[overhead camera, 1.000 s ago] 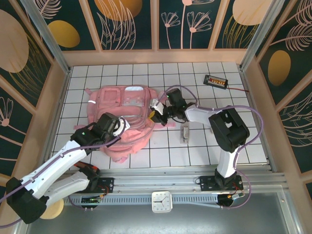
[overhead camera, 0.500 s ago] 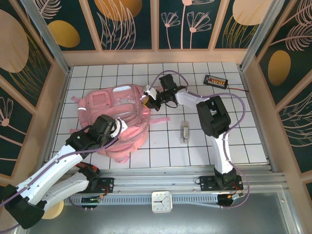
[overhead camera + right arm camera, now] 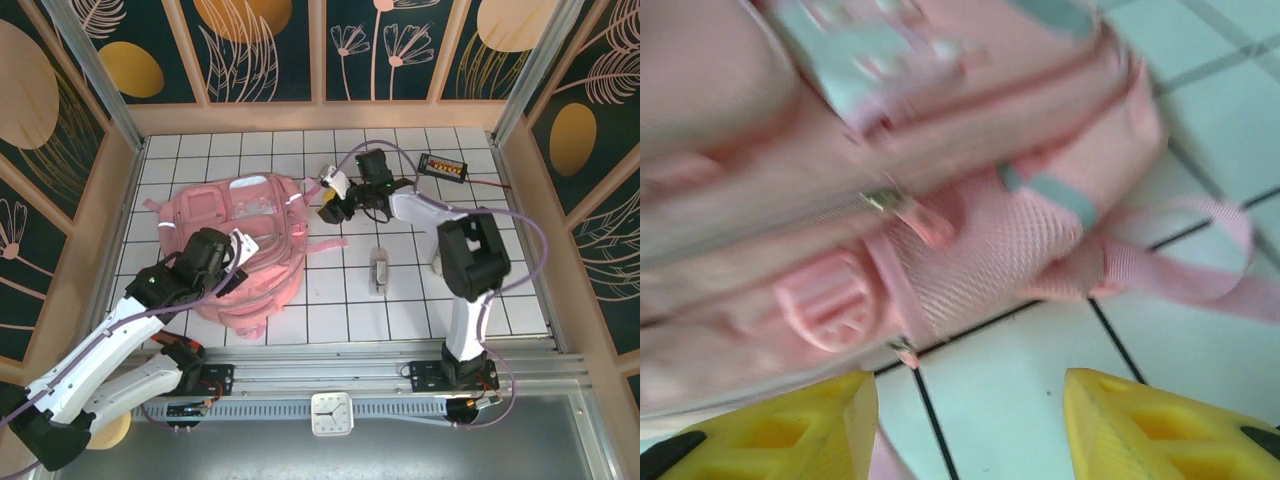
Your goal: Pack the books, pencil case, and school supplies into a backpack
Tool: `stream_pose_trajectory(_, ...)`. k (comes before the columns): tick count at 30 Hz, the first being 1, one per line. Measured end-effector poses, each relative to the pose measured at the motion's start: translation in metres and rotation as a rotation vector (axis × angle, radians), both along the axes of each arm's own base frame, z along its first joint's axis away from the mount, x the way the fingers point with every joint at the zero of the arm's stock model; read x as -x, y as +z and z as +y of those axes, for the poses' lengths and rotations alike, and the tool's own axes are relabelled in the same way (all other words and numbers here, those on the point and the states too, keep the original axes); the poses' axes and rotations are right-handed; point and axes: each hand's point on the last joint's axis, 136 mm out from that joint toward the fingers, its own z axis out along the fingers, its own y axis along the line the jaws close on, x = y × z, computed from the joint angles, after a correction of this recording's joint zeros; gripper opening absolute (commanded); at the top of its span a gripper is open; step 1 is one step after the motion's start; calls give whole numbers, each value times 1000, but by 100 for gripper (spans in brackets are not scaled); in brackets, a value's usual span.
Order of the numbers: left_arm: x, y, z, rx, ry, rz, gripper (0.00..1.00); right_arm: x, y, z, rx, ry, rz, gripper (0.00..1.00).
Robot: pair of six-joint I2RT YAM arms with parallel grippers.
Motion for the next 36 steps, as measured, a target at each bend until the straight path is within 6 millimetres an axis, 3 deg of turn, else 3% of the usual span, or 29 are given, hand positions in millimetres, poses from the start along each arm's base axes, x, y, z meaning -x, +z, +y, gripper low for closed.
stream_pose_trajectory(3,-7,18,-3,77,59,-31,79,16,54,5,-111,4,-108,77)
stream_pose_trajectory(4,-11,25,-2,90,92,-42,85,17,68,9,-155,-9,-112,95)
stream_pose_trajectory(6,-20,44,-3,135,155,-62,99,13,86,15,-218,-20,-102,99)
stream_pose_trajectory(10,-42,88,-12,288,290,-105,99,-3,90,27,-270,-30,-59,99)
stream_pose_trajectory(13,-52,101,-20,439,409,-85,99,1,76,22,-305,-87,-49,99)
stream_pose_trajectory(15,-53,95,-23,534,494,-42,99,5,65,15,-321,-135,-1,99)
stream_pose_trajectory(18,-50,78,-18,694,650,48,99,4,68,11,-357,-128,48,96)
stream_pose_trajectory(22,-43,37,21,869,922,162,99,12,67,10,-318,-30,-12,96)
stream_pose_trajectory(25,-31,8,43,932,1070,218,99,33,48,24,-217,86,-67,94)
stream_pose_trajectory(31,-9,-42,59,950,1228,324,99,68,3,53,-92,289,-114,92)
stream_pose_trajectory(36,-4,-54,70,954,1292,334,99,73,-9,68,-74,360,-145,83)
